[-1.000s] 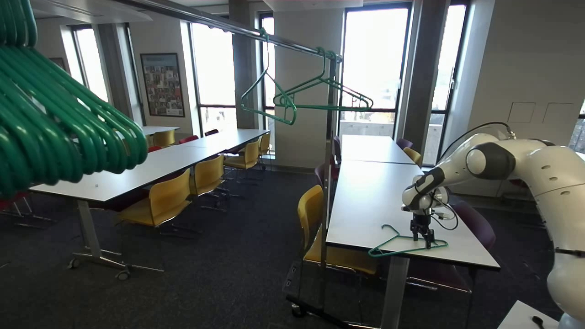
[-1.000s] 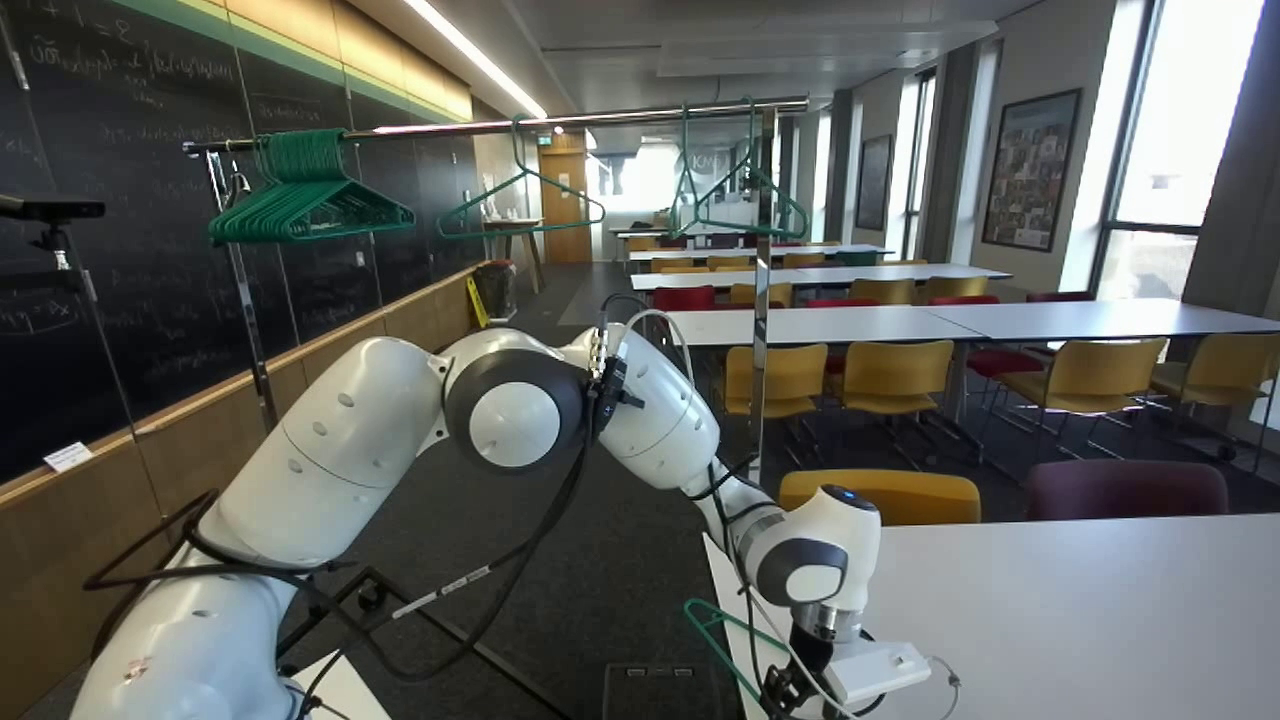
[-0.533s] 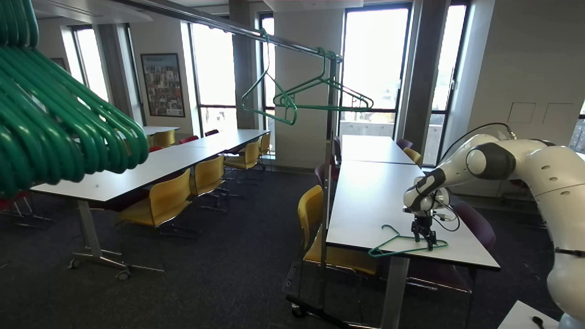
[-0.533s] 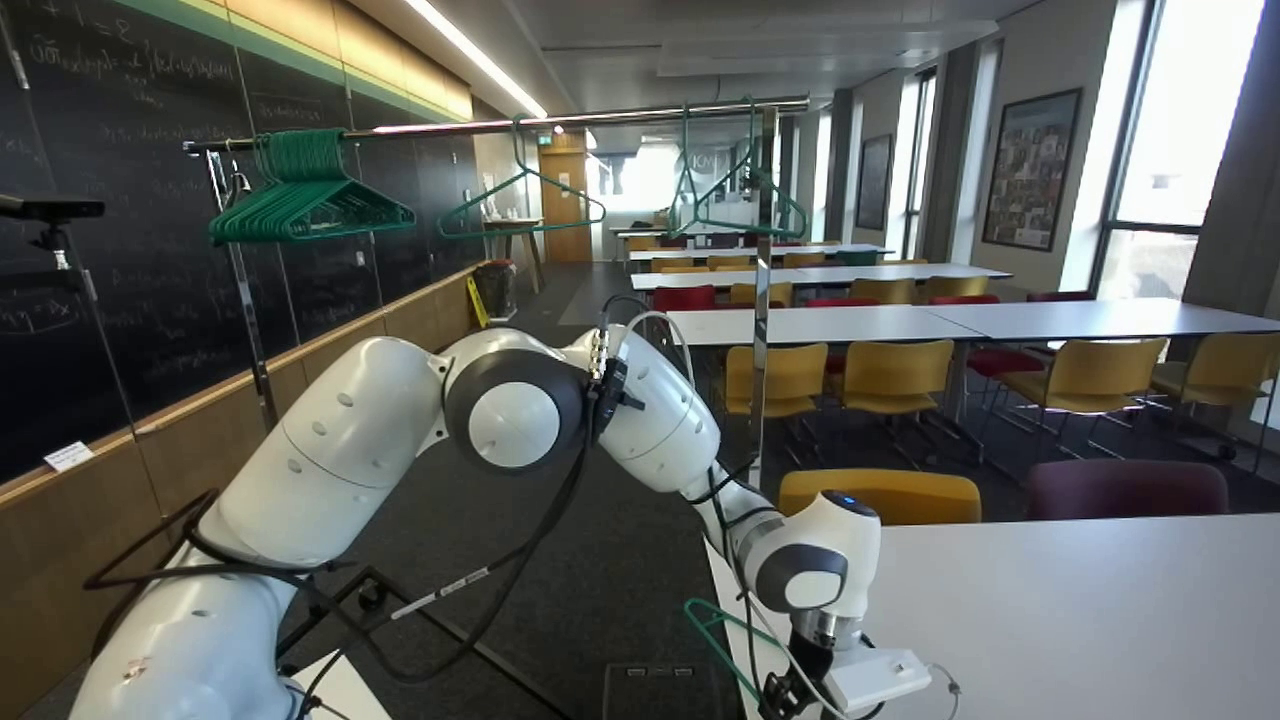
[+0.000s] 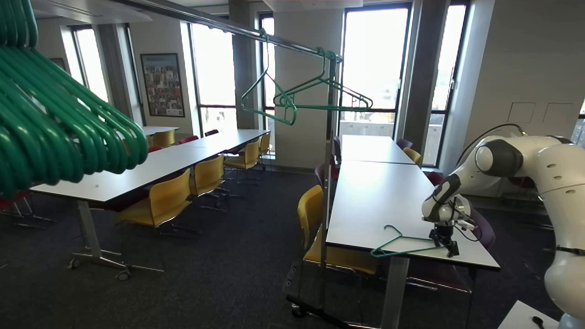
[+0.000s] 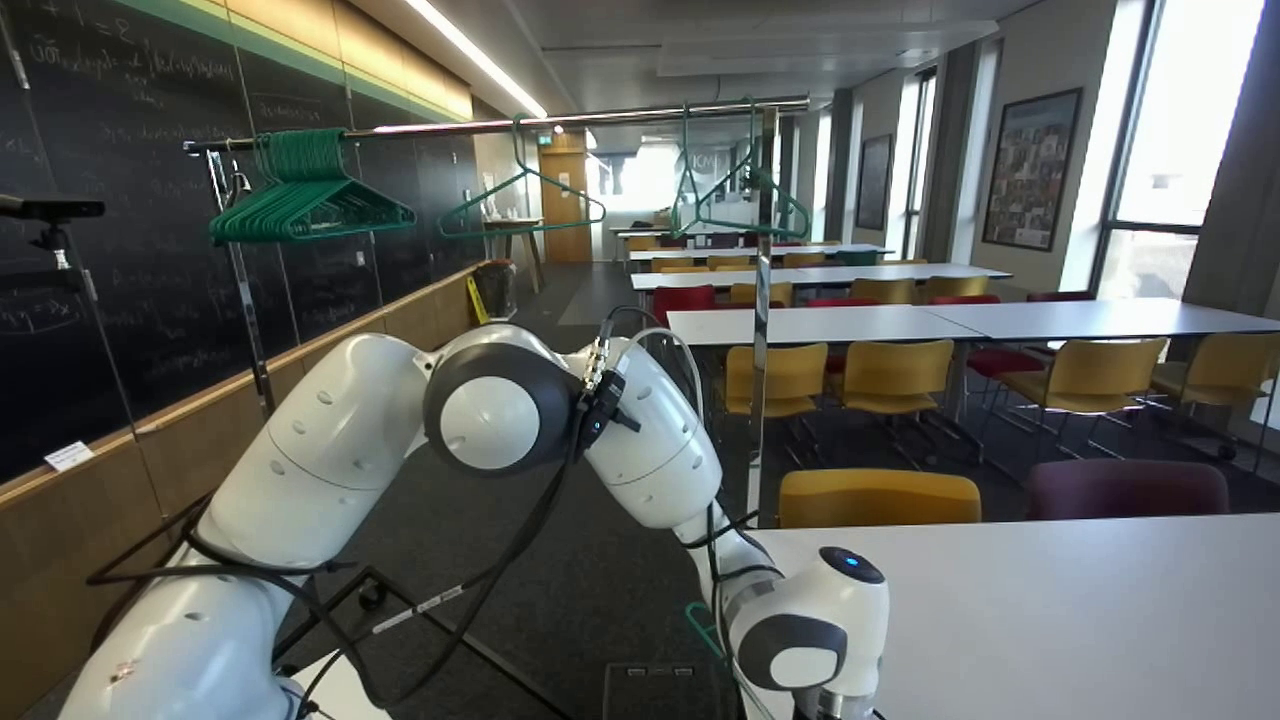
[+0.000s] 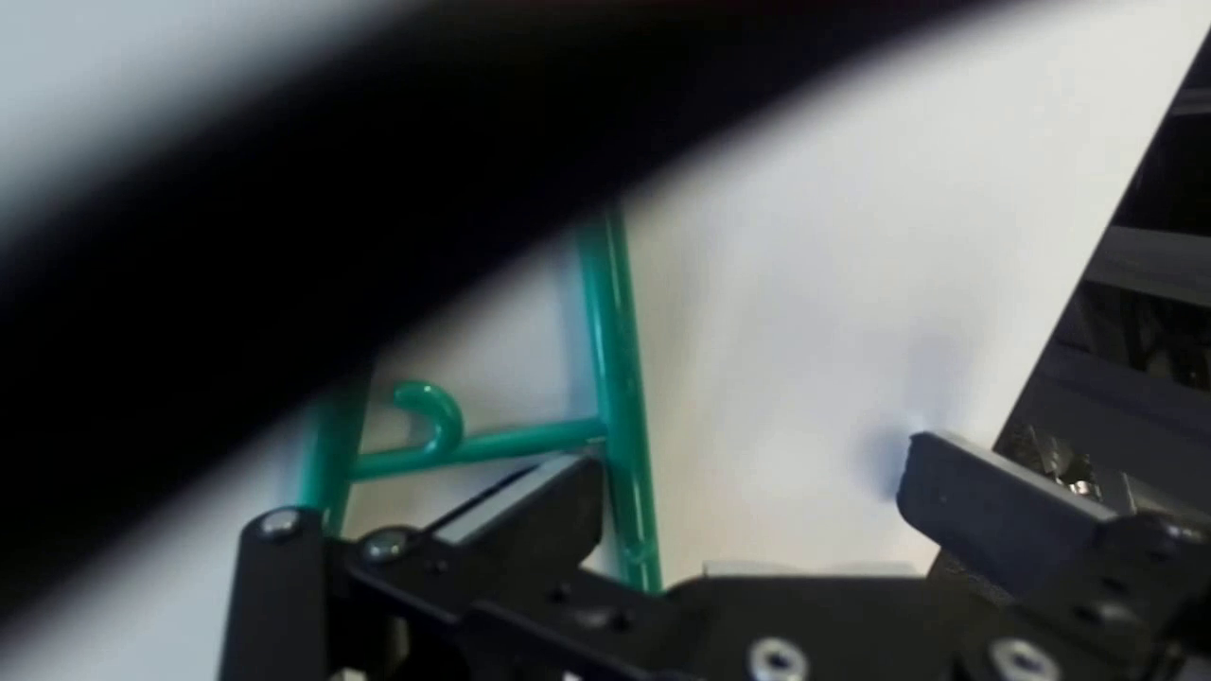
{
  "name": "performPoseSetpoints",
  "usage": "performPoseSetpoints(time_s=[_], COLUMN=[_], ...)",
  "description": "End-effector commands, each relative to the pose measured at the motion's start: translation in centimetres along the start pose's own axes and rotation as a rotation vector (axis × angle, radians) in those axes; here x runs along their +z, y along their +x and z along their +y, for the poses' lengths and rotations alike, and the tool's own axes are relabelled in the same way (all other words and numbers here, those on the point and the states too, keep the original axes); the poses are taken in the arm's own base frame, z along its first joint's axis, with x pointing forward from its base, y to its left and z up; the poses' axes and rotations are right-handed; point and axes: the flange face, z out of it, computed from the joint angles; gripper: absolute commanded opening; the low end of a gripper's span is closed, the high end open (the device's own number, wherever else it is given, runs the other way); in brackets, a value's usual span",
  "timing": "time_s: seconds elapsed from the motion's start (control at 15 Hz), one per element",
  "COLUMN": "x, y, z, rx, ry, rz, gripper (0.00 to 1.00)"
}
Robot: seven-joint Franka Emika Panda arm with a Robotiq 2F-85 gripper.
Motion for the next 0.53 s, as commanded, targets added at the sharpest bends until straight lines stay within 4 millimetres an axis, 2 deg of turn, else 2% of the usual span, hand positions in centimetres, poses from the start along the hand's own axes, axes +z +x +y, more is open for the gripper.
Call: performPoseSetpoints(time_s=[0.0,0.33,0.47], x=[-1.6,-2.8,-2.5], y=[-1.6,-0.4,0.6], z=[-2.6,-3.4,-3.5], rx=[-0.01,-0.02,-0.03], ry=[-0.078,-0.162,-0.171], rz=[-0.006,-0.009,-0.001], gripper=[1.0,1.0,1.0])
